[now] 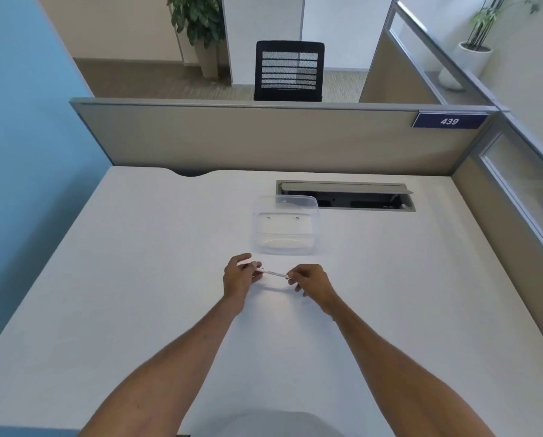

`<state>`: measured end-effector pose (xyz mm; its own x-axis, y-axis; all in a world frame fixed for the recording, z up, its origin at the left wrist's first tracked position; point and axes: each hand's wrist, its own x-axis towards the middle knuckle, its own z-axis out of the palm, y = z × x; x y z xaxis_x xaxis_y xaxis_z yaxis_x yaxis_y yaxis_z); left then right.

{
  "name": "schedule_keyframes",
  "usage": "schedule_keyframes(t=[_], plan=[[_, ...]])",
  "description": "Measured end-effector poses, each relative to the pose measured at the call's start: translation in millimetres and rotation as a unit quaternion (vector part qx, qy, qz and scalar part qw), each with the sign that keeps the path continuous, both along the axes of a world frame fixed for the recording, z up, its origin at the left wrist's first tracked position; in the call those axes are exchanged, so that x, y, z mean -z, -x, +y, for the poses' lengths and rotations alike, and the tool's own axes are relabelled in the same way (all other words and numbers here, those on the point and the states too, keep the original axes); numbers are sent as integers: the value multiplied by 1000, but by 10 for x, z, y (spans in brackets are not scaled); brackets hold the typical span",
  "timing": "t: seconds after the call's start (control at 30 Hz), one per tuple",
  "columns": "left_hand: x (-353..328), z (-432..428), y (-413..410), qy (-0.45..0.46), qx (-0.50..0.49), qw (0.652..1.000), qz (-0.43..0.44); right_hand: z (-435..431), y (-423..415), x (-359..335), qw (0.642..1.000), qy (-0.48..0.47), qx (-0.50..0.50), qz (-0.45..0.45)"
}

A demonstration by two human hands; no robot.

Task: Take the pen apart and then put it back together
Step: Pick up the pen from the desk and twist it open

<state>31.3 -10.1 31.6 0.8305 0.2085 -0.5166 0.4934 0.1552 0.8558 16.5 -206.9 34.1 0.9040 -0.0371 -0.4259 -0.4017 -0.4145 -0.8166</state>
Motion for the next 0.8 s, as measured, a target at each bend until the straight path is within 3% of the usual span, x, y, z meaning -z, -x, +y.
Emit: schedule_keyframes(t=[0.13,0.27,0.47,0.8], plan=[[-66,-72,21,117,-1,993,34,44,28,-34,996,-77,27,33],[-110,-180,94,113,89,989,42,115,53,-58,989,-127,39,71],[-204,-239,26,125,81,988,34,96,72,-108,962,-223,49,147],[-304,-212,-89,166,86,981,58,-60,137,-89,918,-314,-39,237]])
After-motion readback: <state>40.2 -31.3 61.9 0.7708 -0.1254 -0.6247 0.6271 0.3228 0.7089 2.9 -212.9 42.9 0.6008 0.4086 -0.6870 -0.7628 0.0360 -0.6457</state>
